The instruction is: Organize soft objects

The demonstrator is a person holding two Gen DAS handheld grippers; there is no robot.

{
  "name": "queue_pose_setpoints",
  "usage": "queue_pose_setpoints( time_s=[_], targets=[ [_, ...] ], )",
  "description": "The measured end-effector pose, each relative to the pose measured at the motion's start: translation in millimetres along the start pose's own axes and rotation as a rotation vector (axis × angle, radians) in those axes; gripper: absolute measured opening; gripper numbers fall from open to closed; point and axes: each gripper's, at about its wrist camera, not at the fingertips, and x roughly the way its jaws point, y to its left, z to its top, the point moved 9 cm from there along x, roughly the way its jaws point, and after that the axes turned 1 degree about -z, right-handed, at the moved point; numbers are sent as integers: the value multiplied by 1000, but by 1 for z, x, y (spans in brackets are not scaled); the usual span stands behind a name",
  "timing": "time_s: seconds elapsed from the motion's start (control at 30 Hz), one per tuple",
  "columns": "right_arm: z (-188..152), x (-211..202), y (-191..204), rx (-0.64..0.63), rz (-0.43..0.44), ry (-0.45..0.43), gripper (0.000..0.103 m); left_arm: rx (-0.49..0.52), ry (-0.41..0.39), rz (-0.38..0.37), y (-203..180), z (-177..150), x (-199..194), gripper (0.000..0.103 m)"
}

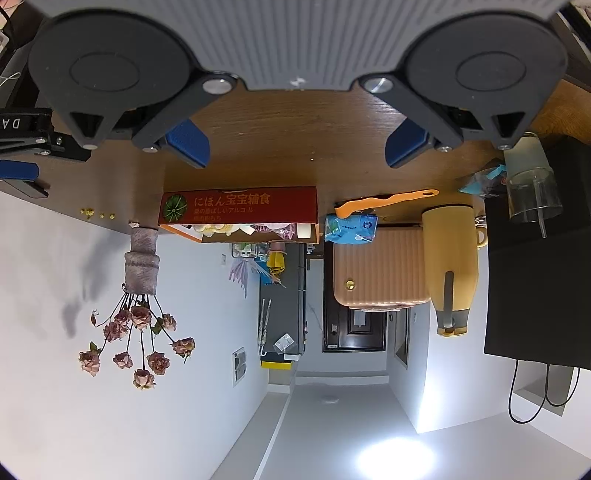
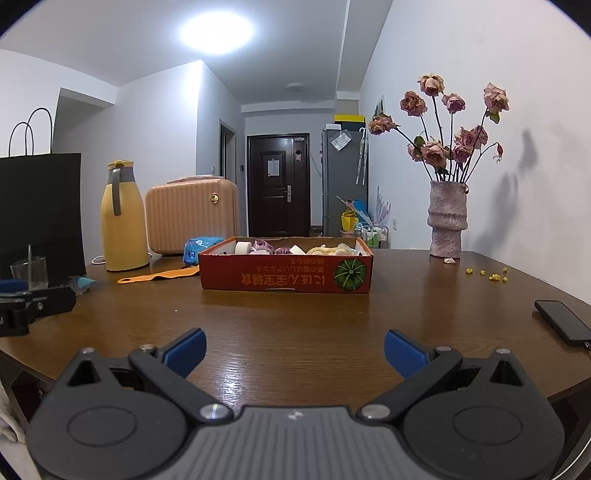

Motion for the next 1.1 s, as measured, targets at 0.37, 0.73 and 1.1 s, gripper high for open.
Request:
queue_pose_setpoints(
  time_s=[0.37, 0.73, 1.1],
  targets=[
    [1, 1, -3, 10, -6, 0, 103, 0, 0, -1, 0, 0, 0, 103],
    [0, 2, -4, 12, -13, -4, 103, 1, 1, -4, -1, 0, 0, 103],
    [-1, 3, -4, 11, -17, -1, 103, 2, 1, -4, -1, 0, -1, 103]
  ],
)
